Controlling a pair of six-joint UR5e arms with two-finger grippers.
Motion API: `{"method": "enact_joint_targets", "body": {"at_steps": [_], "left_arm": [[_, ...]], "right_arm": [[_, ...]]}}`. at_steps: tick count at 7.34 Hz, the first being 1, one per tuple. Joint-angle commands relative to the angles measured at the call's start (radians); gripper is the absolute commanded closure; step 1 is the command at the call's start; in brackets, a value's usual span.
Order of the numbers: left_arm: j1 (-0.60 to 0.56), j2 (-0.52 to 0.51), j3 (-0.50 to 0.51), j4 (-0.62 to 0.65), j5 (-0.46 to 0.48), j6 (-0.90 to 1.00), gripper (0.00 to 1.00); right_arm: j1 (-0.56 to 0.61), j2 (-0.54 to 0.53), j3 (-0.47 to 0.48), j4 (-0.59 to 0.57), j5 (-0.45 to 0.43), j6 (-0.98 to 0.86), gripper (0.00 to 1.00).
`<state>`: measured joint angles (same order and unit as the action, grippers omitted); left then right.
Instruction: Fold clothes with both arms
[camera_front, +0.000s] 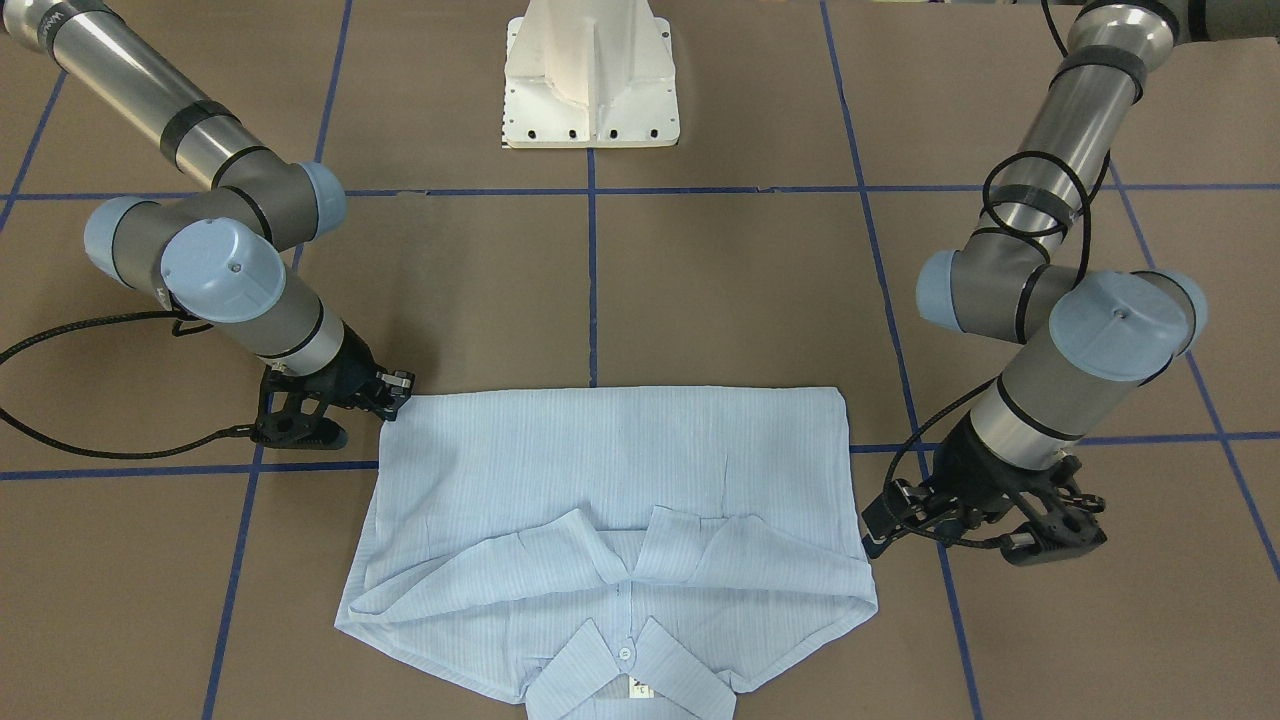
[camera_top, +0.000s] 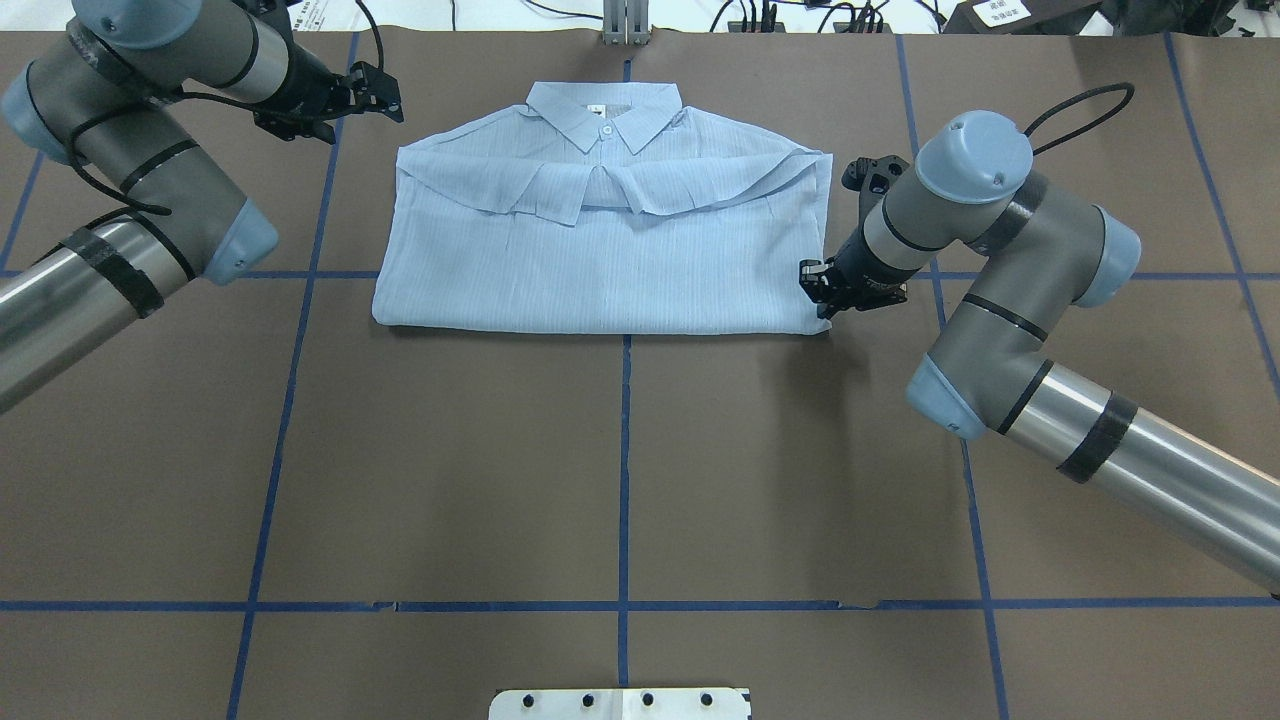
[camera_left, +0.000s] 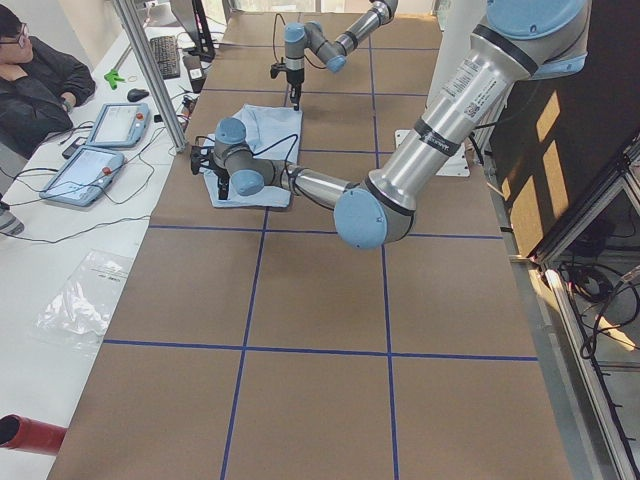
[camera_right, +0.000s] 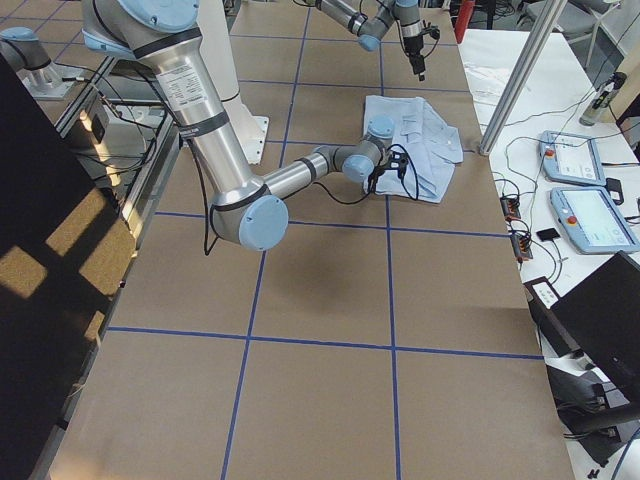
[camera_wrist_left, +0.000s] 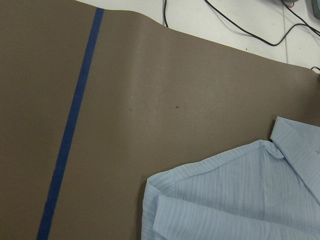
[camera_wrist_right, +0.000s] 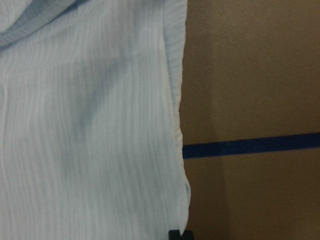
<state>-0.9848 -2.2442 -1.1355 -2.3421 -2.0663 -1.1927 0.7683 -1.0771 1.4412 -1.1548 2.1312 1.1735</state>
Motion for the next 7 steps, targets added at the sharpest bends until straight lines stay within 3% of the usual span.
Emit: {"method": "enact_joint_targets", "body": {"at_steps": [1, 4, 5, 7], "left_arm": [[-0.002, 0.0, -0.012, 0.003, 0.0, -0.002, 0.0], [-0.002, 0.05, -0.073, 0.004, 0.002, -0.002, 0.0], [-0.002, 0.064, -0.087, 0.004, 0.002, -0.002, 0.0], [-0.002, 0.089, -0.119, 0.004, 0.003, -0.004, 0.0]], "right_arm": [[0.002, -0.047, 0.059, 0.001, 0.007, -0.002, 1.0], [-0.013, -0.293, 0.342, 0.003, 0.015, 0.005, 1.0], [-0.039, -0.344, 0.397, 0.001, 0.018, 0.005, 1.0], [-0.142, -0.536, 0.622, 0.003, 0.042, 0.009, 1.0]]}}
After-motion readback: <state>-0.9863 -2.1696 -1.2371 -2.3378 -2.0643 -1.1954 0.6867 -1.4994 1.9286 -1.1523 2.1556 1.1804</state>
